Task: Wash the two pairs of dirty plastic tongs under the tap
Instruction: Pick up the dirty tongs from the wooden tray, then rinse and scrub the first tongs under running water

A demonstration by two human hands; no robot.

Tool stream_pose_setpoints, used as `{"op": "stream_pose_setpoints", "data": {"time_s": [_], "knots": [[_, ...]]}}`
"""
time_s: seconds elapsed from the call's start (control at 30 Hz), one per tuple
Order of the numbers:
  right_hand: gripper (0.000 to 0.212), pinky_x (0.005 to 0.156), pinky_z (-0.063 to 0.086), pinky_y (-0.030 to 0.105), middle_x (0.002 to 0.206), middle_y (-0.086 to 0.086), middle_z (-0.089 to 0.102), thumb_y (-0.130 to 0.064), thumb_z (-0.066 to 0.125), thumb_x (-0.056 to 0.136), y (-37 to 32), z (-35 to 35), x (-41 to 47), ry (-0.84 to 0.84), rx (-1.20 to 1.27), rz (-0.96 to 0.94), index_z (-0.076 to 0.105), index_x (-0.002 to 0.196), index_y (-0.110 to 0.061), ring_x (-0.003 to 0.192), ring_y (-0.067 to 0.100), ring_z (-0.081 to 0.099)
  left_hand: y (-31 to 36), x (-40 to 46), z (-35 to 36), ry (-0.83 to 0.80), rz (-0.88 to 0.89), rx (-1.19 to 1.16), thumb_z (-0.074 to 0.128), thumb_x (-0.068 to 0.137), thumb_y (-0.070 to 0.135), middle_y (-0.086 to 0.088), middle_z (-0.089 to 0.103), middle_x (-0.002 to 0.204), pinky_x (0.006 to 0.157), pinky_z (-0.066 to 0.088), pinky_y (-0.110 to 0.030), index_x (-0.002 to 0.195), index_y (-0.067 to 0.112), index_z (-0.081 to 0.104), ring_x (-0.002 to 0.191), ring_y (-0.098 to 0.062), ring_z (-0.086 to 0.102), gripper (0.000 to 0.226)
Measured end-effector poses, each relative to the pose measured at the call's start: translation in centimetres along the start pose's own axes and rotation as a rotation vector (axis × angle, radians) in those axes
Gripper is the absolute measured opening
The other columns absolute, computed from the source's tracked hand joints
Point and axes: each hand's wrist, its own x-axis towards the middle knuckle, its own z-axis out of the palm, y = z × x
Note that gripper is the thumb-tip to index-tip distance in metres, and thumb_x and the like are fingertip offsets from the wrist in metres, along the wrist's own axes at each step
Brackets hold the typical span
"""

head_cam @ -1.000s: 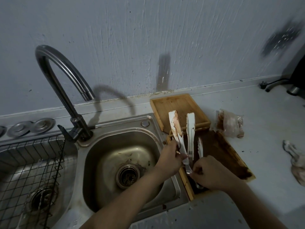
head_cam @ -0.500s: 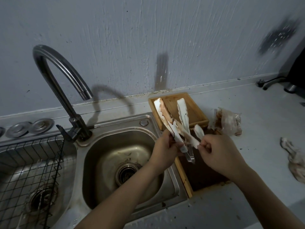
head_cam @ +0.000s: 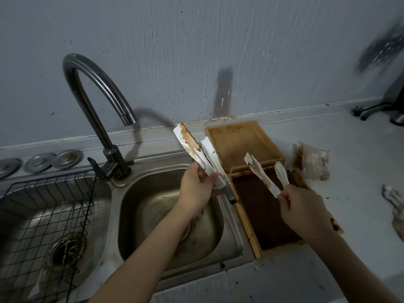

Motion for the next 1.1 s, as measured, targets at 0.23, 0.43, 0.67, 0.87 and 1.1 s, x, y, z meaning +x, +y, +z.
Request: {"op": "stream_pose_setpoints", "data": {"time_s": [0.23, 0.43, 0.67, 0.87, 1.1], "knots": [[0.009, 0.053, 0.042, 0.013, 0.068, -0.008, 0.056, -0.024, 0.055, 0.090, 0.3, 2.5, -0.7, -0.273, -0.084, 0.091, 0.058, 0.082, -0.020, 0.057, 0.002, 0.055, -0.1, -0.4, -1.3, 0.010, -0.028, 0.025, 0.056, 0.090, 0.002, -0.026, 0.065, 0.098, 0.056, 0.059, -0.028, 0.095, 0.006, 0.052, 0.077, -0.020, 0.070, 0.007], [0.012, 0.066, 0.053, 0.022, 0.079, -0.003, 0.059, -0.024, 0.059, 0.087, 0.1, 3.6, -0.5, -0.537, -0.182, 0.167, 0.052, 0.077, -0.022, 0.069, 0.009, 0.062, -0.3, -0.5, -2.5, -0.036, 0.028, 0.139, 0.063, 0.086, 0.006, -0.008, 0.068, 0.075, 0.064, 0.060, -0.028, 0.101, 0.001, 0.056, 0.079, -0.025, 0.071, 0.018], [0.013, 0.055, 0.041, 0.014, 0.076, -0.009, 0.060, -0.030, 0.052, 0.092, -4.2, -0.2, 3.3, -0.358, 0.195, -0.037, 0.060, 0.091, -0.020, 0.065, 0.001, 0.057, 0.6, 0.1, -3.5, -0.032, 0.077, 0.179, 0.070, 0.082, 0.013, -0.017, 0.070, 0.077, 0.076, 0.053, -0.041, 0.100, 0.000, 0.062, 0.074, -0.026, 0.066, 0.024], [0.074, 0.073, 0.052, 0.027, 0.110, -0.006, 0.056, -0.073, 0.022, 0.075, -12.6, -1.1, 4.9, -0.528, 0.773, 0.069, 0.036, 0.131, -0.026, 0.093, 0.011, 0.060, 1.8, 0.0, -4.5, -0.052, 0.139, 0.072, 0.066, 0.083, 0.007, -0.044, 0.062, 0.092, 0.086, 0.052, -0.049, 0.094, -0.004, 0.061, 0.083, -0.034, 0.065, 0.016], [0.060, 0.049, 0.036, 0.033, 0.063, 0.006, 0.056, -0.077, 0.025, 0.076, -17.8, 3.4, 5.4, -0.559, 0.960, 0.061, 0.061, 0.080, -0.029, 0.049, 0.017, 0.047, 1.7, -0.1, -8.4, 0.073, 0.163, 0.251, 0.048, 0.095, 0.030, -0.015, 0.068, 0.074, 0.070, 0.048, -0.035, 0.088, 0.002, 0.066, 0.069, -0.023, 0.061, 0.034]]}}
